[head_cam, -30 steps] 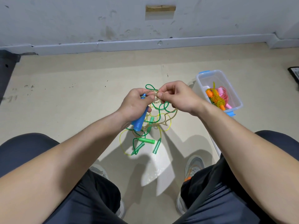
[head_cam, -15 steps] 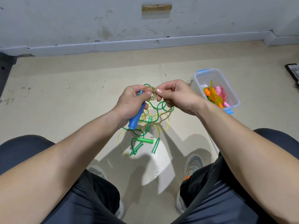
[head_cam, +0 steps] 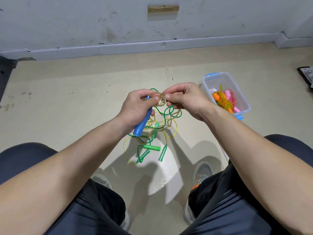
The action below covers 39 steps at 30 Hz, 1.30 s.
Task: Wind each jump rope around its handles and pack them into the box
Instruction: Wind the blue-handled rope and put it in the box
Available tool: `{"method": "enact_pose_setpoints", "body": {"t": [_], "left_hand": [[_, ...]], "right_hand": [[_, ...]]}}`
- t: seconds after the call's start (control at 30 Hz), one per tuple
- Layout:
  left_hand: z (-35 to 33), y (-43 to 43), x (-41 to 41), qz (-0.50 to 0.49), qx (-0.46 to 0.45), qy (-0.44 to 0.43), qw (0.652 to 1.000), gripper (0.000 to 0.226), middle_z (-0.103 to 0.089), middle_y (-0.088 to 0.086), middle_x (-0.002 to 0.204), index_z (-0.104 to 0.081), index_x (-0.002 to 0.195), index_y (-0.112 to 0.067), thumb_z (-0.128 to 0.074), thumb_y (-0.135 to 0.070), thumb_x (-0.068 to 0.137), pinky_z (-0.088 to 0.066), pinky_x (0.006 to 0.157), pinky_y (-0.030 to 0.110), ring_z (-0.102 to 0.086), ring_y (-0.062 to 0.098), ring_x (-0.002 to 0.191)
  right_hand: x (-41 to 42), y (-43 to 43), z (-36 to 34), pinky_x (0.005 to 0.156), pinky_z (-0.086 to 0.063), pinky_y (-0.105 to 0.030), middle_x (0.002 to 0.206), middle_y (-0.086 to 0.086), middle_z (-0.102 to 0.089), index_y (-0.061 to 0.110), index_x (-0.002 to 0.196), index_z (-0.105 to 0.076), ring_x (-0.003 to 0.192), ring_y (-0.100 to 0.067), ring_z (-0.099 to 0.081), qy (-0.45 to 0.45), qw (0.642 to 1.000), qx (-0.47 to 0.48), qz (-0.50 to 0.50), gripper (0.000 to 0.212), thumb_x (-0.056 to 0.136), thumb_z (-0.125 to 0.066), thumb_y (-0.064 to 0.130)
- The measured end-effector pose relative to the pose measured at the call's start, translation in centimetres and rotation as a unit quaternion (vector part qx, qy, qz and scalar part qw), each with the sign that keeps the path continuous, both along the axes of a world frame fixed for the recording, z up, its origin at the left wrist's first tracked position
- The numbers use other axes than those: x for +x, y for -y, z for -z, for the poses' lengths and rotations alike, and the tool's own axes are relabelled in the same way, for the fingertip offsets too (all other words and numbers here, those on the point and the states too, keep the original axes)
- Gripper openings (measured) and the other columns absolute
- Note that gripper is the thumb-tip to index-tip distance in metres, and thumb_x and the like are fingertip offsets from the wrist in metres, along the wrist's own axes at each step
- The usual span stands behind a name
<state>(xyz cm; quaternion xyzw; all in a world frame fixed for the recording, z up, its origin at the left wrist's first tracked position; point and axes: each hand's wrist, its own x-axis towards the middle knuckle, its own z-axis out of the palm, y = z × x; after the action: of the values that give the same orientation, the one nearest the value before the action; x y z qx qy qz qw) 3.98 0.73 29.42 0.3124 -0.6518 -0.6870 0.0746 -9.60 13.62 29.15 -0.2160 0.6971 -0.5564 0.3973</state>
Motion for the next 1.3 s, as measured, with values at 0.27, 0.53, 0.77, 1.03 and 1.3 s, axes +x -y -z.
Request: {"method": "enact_pose_setpoints", "body": {"t": [0.27, 0.53, 0.77, 1.03, 1.3], "left_hand": [[0.4, -0.1, 0.0, -0.033, -0.068, 0.013, 0.997, 0.005, -0.067, -0.002, 0.082, -0.071, 0.089, -0.017, -0.071, -0.013, 0.091, -0.047, 0.055, 0.026, -0.056, 0.016, 0.048], [0.6, -1.1, -0.1, -0.060, -0.075, 0.020, 0.995, 0.010, -0.067, -0.001, 0.087, -0.069, 0.091, -0.014, -0.077, -0.017, 0.087, -0.047, 0.053, 0.026, -0.060, 0.013, 0.049], [1.0, -1.2, -0.2, -0.050, -0.080, 0.044, 0.995, 0.010, -0.065, -0.001, 0.089, -0.066, 0.086, -0.014, -0.076, -0.014, 0.087, -0.052, 0.056, 0.030, -0.063, 0.015, 0.047], [1.3, -0.9, -0.5, -0.030, -0.017, 0.087, 0.996, 0.014, -0.065, 0.006, 0.081, -0.065, 0.098, -0.007, -0.074, -0.016, 0.091, -0.053, 0.053, 0.025, -0.067, 0.014, 0.055], [1.0, -1.3, -0.2, -0.063, 0.029, 0.058, 0.996, 0.019, -0.070, 0.008, 0.085, -0.068, 0.109, -0.006, -0.073, -0.011, 0.091, -0.053, 0.051, 0.024, -0.068, 0.013, 0.058]], "right_hand": [[1.1, 0.4, -1.0, 0.055, -0.040, -0.022, 0.079, -0.011, -0.068, 0.006, 0.088, -0.075, 0.061, -0.011, -0.057, 0.032, 0.999, 0.014, -0.007, 0.009, 0.089, -0.066, 0.003], [1.4, 0.6, -0.1, 0.057, -0.042, -0.023, 0.070, -0.004, -0.071, 0.016, 0.081, -0.074, 0.062, -0.011, -0.057, -0.039, 0.998, 0.055, 0.015, 0.009, 0.083, -0.081, 0.010], [1.5, 0.8, -0.1, 0.055, -0.044, -0.018, 0.063, 0.005, -0.061, 0.012, 0.089, -0.073, 0.051, -0.001, -0.052, -0.115, 0.985, 0.131, -0.019, 0.002, 0.090, -0.074, 0.012], [1.4, 0.5, -0.1, 0.050, -0.041, -0.011, 0.065, 0.003, -0.059, 0.011, 0.090, -0.071, 0.043, 0.005, -0.048, -0.134, 0.981, 0.141, -0.019, 0.003, 0.092, -0.071, 0.008], [1.1, 0.6, 0.1, 0.054, -0.040, -0.017, 0.065, 0.002, -0.058, 0.015, 0.086, -0.072, 0.045, 0.002, -0.046, -0.134, 0.981, 0.138, -0.019, 0.009, 0.092, -0.071, 0.009]]}}
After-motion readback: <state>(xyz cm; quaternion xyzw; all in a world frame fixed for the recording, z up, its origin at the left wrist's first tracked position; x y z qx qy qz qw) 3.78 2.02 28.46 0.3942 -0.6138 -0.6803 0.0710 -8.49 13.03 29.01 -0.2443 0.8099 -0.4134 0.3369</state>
